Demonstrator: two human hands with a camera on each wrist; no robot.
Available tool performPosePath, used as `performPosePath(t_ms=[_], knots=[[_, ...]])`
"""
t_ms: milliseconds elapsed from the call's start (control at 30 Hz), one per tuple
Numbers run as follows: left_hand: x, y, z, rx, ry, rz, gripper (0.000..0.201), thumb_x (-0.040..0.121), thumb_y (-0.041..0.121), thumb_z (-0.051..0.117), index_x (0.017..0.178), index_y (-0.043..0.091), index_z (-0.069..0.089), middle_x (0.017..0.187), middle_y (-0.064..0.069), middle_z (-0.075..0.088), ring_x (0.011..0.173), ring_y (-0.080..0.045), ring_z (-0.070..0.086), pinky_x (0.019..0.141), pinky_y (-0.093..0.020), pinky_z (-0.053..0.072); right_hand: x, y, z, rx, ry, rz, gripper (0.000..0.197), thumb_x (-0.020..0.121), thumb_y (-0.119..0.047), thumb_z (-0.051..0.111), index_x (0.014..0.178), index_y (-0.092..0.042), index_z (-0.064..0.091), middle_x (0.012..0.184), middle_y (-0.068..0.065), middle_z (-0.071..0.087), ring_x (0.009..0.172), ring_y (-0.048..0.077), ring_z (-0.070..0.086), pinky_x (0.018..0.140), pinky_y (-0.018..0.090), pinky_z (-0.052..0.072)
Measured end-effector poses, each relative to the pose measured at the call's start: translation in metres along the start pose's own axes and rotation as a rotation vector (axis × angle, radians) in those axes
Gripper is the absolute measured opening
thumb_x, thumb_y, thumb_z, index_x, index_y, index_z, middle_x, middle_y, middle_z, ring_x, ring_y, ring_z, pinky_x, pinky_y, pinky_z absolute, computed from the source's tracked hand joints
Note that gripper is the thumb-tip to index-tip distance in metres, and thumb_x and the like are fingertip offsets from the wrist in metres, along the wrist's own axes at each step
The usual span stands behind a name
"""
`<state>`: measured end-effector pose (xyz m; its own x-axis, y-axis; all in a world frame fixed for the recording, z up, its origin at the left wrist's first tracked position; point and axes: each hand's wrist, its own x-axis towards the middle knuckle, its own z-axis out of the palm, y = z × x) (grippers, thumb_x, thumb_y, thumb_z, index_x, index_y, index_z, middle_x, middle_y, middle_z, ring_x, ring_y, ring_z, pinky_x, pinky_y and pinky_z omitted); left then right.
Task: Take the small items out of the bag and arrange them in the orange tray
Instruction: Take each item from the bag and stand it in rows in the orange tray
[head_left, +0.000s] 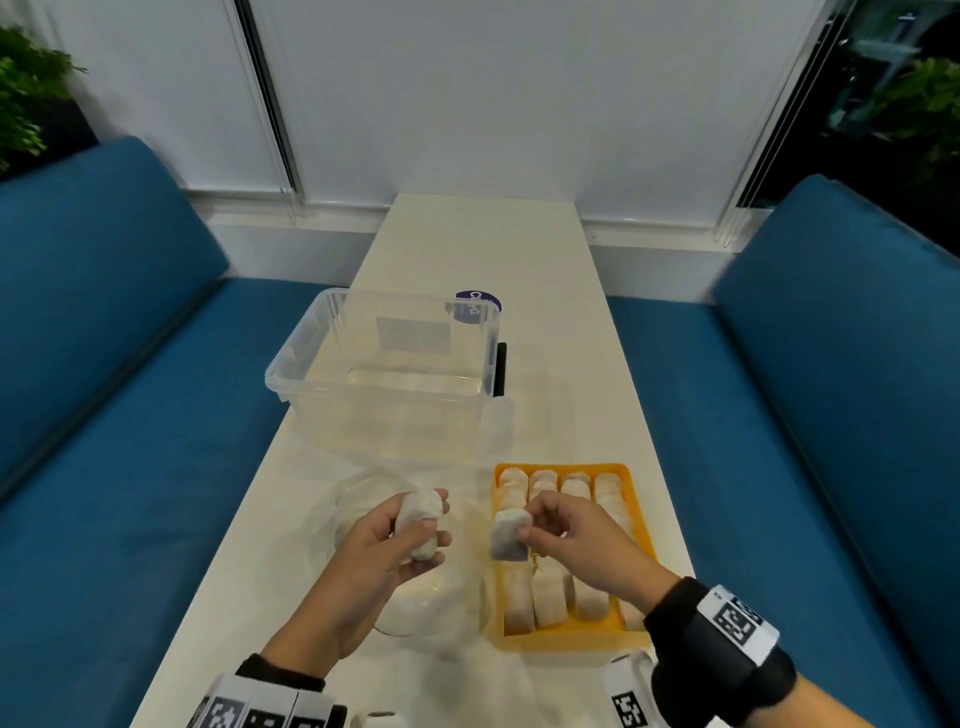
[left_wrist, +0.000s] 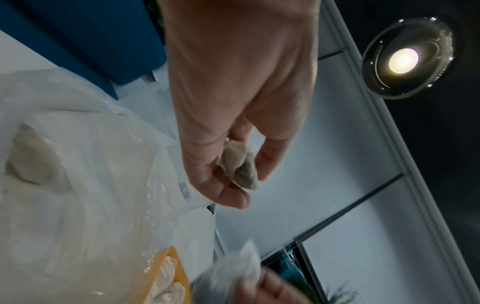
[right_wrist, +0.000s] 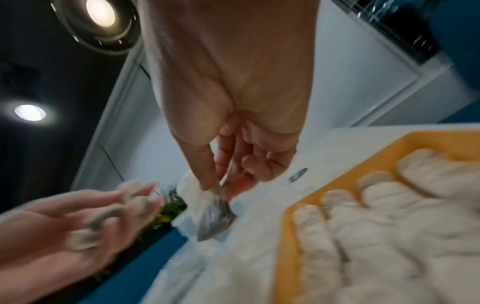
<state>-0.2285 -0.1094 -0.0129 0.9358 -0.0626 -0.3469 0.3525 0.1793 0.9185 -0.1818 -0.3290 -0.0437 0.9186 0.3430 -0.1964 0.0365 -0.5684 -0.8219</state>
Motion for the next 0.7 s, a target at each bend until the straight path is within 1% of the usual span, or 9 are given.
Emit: performPosePath(t_ms=[133,200,233,300,367,433,533,600,700], knots=[[-0.001,-0.002,-0.013,0.004,0.048,-0.012,0.023,0.093,0.007,0.049,0.109,0.014,0.064,0.108,-0.004,0.067,0.081,-0.014,0.065,0.07,-0.022,0.055,0.004,0.024,-0.001,-0.106,-0.106,0.182,0.016,0.091,-0.024,0.059,0.101,-0.011,0.06,0.084,0.001,0.066,0.07,0.005,0.058,0.071,0.021,0.049],[-0.001,-0.003,-0.018,0.011,0.064,-0.016,0.022,0.092,0.009,0.051,0.11,0.015,0.063,0.108,-0.003,0.067,0.081,-0.014,0.064,0.072,-0.024,0.053,0.004,0.031,0.005,-0.169,-0.19,0.217,0.01,0.091,-0.023,0.058,0.094,-0.013,0.059,0.08,-0.002,0.066,0.069,0.006,0.059,0.07,0.021,0.049],[0.0,-0.003,-0.019,0.016,0.066,-0.019,0.021,0.091,0.01,0.054,0.109,0.015,0.063,0.109,-0.003,0.067,0.081,-0.014,0.064,0.073,-0.025,0.052,0.005,0.034,0.009,-0.198,-0.235,0.229,0.006,0.091,-0.022,0.058,0.089,-0.016,0.057,0.076,-0.004,0.064,0.068,0.006,0.059,0.067,0.019,0.048],[0.0,-0.004,-0.021,0.028,0.069,-0.029,0.021,0.088,0.012,0.06,0.109,0.016,0.064,0.109,-0.003,0.067,0.081,-0.014,0.064,0.074,-0.025,0.051,0.008,0.038,0.015,-0.225,-0.315,0.252,0.009,0.091,-0.019,0.057,0.083,-0.021,0.053,0.07,-0.006,0.063,0.061,0.004,0.059,0.059,0.013,0.046],[0.0,-0.005,-0.022,0.037,0.071,-0.044,0.02,0.091,0.01,0.054,0.108,0.016,0.064,0.109,-0.004,0.067,0.082,-0.016,0.063,0.073,-0.024,0.052,0.011,0.038,0.021,-0.183,-0.376,0.302,0.012,0.091,-0.014,0.057,0.082,-0.02,0.052,0.068,-0.004,0.063,0.055,0.0,0.06,0.056,0.01,0.047],[0.0,-0.005,-0.023,0.046,0.075,-0.053,0.021,0.093,0.01,0.049,0.108,0.015,0.064,0.109,-0.004,0.066,0.083,-0.016,0.062,0.072,-0.023,0.052,0.013,0.037,0.023,-0.146,-0.419,0.34,0.015,0.092,-0.011,0.056,0.08,-0.019,0.052,0.067,-0.003,0.063,0.053,-0.001,0.059,0.056,0.011,0.05],[0.0,-0.005,-0.025,0.046,0.081,-0.059,0.021,0.093,0.011,0.05,0.108,0.015,0.064,0.109,-0.003,0.066,0.081,-0.016,0.062,0.072,-0.023,0.051,0.016,0.037,0.023,-0.187,-0.433,0.349,0.019,0.09,-0.011,0.057,0.075,-0.02,0.051,0.065,-0.004,0.062,0.047,-0.004,0.057,0.048,0.008,0.043],[0.0,-0.006,-0.026,0.049,0.083,-0.062,0.022,0.093,0.011,0.05,0.109,0.015,0.064,0.109,-0.003,0.067,0.081,-0.015,0.062,0.072,-0.023,0.051,0.017,0.04,0.025,-0.247,-0.431,0.341,0.019,0.088,-0.012,0.061,0.073,-0.021,0.053,0.065,-0.005,0.063,0.049,-0.002,0.058,0.052,0.008,0.042],[0.001,-0.007,-0.025,0.043,0.072,-0.07,0.022,0.093,0.011,0.05,0.109,0.015,0.064,0.109,-0.002,0.067,0.077,-0.013,0.062,0.072,-0.023,0.05,0.02,0.043,0.03,-0.314,-0.438,0.336,0.019,0.086,-0.014,0.064,0.07,-0.018,0.055,0.065,-0.003,0.063,0.044,-0.004,0.057,0.061,0.011,0.048]])
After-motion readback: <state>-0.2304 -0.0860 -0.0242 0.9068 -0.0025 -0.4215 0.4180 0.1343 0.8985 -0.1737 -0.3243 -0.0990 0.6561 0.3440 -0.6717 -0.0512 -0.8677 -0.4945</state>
